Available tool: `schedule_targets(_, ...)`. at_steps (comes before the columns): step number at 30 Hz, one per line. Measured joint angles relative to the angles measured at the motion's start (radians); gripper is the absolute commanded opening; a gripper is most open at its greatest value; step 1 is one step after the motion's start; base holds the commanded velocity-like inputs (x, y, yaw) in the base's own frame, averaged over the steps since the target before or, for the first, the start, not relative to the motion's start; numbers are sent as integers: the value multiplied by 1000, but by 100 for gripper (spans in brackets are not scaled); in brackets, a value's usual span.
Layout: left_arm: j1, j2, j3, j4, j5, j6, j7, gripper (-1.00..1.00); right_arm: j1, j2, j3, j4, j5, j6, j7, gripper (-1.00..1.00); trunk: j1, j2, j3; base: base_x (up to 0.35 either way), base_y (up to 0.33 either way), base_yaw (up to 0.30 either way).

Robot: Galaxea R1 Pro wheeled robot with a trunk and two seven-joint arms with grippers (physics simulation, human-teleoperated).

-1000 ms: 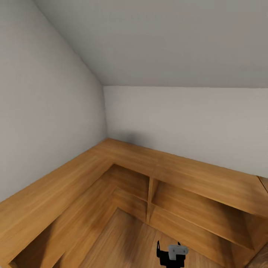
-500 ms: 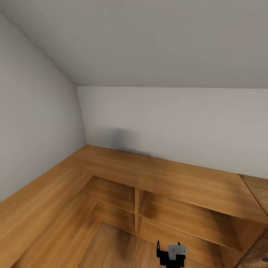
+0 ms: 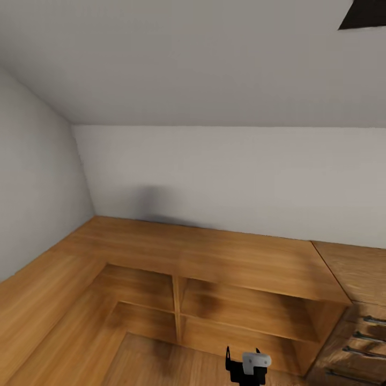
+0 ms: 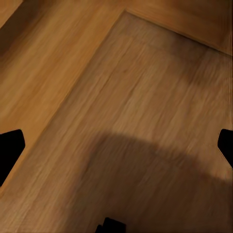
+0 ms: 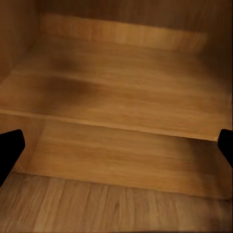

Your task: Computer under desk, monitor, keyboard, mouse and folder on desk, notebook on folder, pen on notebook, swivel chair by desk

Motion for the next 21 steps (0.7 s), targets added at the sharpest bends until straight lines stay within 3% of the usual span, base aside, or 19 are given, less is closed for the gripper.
schedule_targets(21, 0, -1, 0, 2, 0, 0, 0, 100, 0, 0, 0, -2, -7, 2, -2, 100, 0, 0, 8, 186, 161, -300)
